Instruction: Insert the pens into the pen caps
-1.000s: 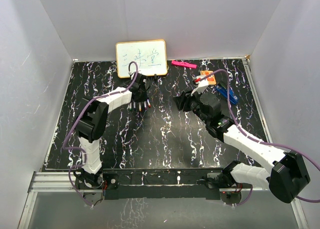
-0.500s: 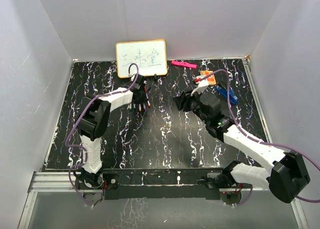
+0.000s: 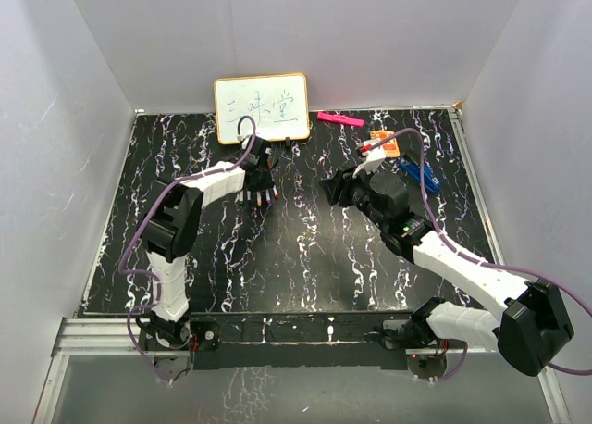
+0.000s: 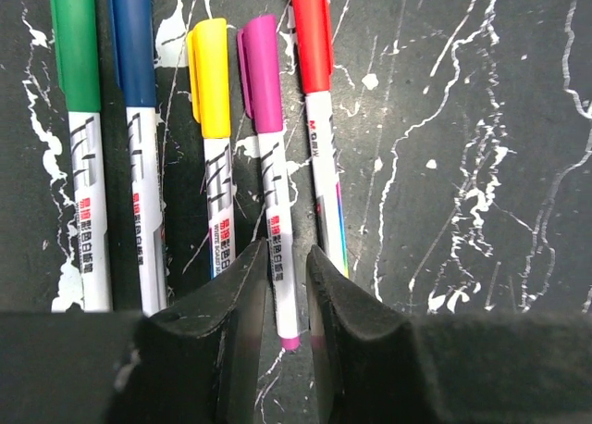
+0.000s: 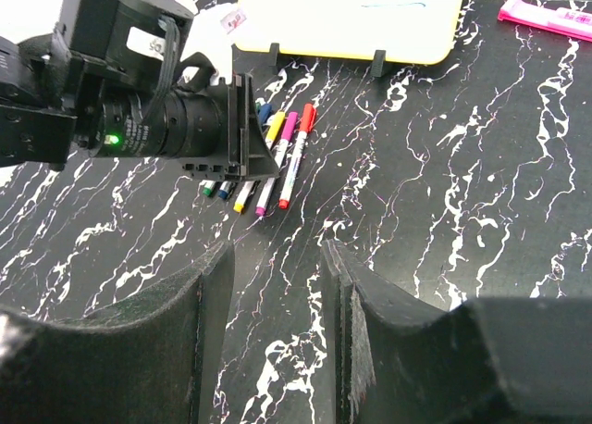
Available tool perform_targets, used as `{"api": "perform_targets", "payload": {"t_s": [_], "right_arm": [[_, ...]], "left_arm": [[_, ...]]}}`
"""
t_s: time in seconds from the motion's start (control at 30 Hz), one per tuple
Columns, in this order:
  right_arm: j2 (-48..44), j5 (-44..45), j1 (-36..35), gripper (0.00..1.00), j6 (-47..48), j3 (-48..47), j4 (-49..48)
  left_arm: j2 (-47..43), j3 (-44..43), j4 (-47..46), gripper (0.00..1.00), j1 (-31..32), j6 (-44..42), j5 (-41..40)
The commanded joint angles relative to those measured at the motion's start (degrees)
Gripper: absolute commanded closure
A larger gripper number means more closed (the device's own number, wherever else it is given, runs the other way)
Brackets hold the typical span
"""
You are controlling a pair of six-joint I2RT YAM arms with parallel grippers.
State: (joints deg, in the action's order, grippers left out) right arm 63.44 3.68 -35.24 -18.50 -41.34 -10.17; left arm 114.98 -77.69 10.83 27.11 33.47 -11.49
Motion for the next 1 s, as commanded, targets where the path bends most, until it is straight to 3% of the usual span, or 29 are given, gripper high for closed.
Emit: {"api": "perform_targets", "payload": {"t_s": [0.0,0.2,0.47,0.6,0.83,0.97], "right_arm": [[-0.69,-0.21,-0.09,0.6,-0.35,0.39,-2.37],[-0.69,1.62,-0.13,0.6,0.11,0.3,-2.29],[-4.33,15.16,0.9,0.6,2.9,1.37,-0.09],[-7.21,19.44,5.03,0.59,2.51,1.8,2.18],[-13.4,17.01,19.29,0.59,-3.9,4.2,6.44],[-16.76,20.16,21.57,0.58,-5.33,4.88,9.3]], "left_arm": [[-7.77,-1.52,0.52,0.77,-0.26,-0.77,0.2],[-15.57,1.37,-1.72,0.75,-0.27,-1.59,2.5],[-27.86,10.79,-5.72,0.75,-1.09,-6.14,0.68],[-33.27,13.77,-3.19,0.73,-3.49,-6.23,-2.28],[-45.33,17.18,2.08,0.67,-4.88,-6.83,-11.57],[-51.47,17.49,6.97,0.6,-4.96,-6.52,-18.18]]}}
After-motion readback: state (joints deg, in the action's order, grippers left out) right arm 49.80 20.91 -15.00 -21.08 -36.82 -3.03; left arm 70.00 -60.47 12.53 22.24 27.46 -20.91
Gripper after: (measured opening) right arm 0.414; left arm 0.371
